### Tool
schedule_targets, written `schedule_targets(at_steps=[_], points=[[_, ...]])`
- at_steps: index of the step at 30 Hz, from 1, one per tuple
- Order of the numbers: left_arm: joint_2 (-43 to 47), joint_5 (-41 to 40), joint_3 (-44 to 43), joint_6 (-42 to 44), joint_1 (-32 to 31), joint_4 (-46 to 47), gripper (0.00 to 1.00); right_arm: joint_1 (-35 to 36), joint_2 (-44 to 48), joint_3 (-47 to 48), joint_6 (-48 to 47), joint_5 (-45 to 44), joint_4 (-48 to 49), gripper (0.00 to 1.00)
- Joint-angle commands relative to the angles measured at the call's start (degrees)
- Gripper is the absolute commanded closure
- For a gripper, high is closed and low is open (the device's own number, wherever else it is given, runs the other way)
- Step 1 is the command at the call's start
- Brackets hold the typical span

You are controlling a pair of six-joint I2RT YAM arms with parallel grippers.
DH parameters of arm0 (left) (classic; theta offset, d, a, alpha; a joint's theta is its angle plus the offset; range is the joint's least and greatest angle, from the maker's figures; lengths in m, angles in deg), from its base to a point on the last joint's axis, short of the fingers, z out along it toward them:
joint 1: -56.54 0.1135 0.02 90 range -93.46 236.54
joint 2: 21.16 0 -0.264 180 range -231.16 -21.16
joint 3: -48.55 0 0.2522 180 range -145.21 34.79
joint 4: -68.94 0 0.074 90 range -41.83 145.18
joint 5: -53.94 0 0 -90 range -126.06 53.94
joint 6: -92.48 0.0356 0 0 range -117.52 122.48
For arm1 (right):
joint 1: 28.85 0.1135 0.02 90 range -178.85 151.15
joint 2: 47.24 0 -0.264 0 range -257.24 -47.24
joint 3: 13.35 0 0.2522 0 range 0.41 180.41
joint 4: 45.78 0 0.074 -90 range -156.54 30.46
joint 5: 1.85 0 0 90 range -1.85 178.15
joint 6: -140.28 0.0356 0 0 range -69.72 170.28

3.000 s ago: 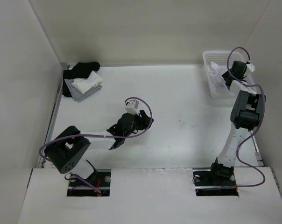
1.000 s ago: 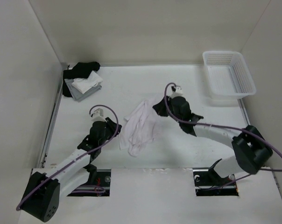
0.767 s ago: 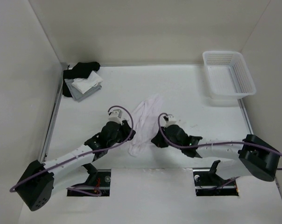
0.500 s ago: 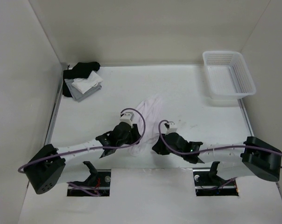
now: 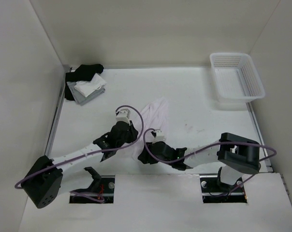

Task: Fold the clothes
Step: Flatten the tank top out

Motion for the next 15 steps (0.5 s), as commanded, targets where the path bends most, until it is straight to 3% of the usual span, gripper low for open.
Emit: schedule_targets(at_steps=[1,5,11,15], points=[[3.97,1.77,0.61,-1.55,3.57,2.28,0.92,0.45,-2.43,2.25,1.47,-2.74,0.55,0.5],[4.42,6.34,1.57,-2.96,7.79,3.86,0.92,0.45,-5.42,4.8,1.91,-3.71,-2.69,0.63],[4.41,9.6,2.45,-4.63,10.79,7.11,0.93,0.45,-8.41,10.17,-0.02,-3.79,-7.8,0.95],[7.22,9.08,2.11,-5.33,11.31,7.12,0.94,0.28,-0.89,7.46,-1.95,-7.38,-7.8,1.0]])
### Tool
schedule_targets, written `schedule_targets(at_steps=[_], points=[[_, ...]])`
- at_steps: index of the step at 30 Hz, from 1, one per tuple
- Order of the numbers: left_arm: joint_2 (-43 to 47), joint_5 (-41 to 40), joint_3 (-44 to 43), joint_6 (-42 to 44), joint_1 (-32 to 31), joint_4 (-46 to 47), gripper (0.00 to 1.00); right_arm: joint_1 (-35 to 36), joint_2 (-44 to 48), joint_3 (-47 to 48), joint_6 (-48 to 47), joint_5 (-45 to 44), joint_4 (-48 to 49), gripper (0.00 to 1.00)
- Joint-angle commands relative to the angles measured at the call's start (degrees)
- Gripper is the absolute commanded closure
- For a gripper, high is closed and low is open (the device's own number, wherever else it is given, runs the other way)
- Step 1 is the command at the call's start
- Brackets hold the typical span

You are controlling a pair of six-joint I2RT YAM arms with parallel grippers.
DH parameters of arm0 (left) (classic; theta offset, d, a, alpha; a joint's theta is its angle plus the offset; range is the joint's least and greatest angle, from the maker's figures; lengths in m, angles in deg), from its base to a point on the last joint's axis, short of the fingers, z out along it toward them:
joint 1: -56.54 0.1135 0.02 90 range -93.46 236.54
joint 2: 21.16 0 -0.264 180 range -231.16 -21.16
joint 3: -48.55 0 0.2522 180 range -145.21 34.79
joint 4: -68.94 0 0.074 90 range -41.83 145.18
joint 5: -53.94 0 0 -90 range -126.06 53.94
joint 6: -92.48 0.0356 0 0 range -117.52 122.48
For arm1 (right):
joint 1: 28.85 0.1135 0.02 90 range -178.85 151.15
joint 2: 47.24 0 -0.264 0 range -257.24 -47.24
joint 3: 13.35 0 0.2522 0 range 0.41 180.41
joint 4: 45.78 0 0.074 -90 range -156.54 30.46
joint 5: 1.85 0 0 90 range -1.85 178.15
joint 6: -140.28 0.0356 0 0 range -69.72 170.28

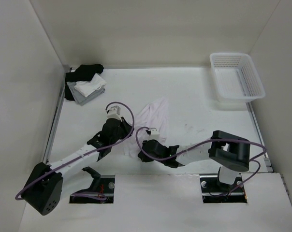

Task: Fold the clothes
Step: Flatten the tank top out

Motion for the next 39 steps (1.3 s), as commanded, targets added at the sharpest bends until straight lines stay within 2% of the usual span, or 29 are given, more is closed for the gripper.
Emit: schedule_targets(at_steps=[1,3,8,9,14,17,21,25,31,34,36,39], points=[[4.71,1.49,-0.85,-1.81,0.98,3.23,0.94,0.19,9.58,-2.19,-3.33,-5.58,-2.86,1.0],[7.52,1.41,-1.9,-2.08,1.07,2.44,0.95,0.19,14.85,-3.6,-4.91,-7.34,-3.65,1.0],[17.62,-1.49,-7.43,-2.78,0.54,-3.44,0.96,0.45,38.12,-3.88,-10.36,-15.16,-15.84,1.0],[19.21,-1.93,-8.4,-2.61,0.37,-4.41,0.96,0.71,40.0,-3.7,-10.81,-15.69,-16.83,1.0],[27.82,-5.79,-17.7,-1.82,-1.82,-9.86,0.97,4.66,58.62,4.62,-19.31,-20.79,-26.31,1.0],[30.38,-8.42,-23.94,0.81,-5.42,-9.35,0.97,5.72,62.94,10.34,-24.76,-20.36,-26.86,1.0],[31.09,-13.44,-31.24,6.17,-9.47,-7.51,0.97,7.3,64.81,19.22,-30.13,-18.52,-26.77,1.0],[29.87,-15.12,-37.57,10.83,-13.08,-1.89,0.97,8.62,61.92,29.85,-34.97,-16.15,-26.85,1.0],[27.67,-15.21,-41.98,14.27,-12.56,3.91,0.96,8.71,57.44,37.34,-41.47,-15.78,-25.19,1.0],[25.29,-15.12,-41.46,15.5,-11.94,5.86,0.95,3.62,54.88,34.63,-40.96,-14.82,-23.43,0.99],[22.75,-17.31,-36.21,15.24,-11.59,5.94,0.95,-1.02,51.73,25.7,-34.74,-10.01,-21.51,0.96],[22.83,-18.19,-31.8,13.83,-11.33,6.91,0.95,-2.8,44.0,16.36,-30.15,-0.43,-14.66,0.91]])
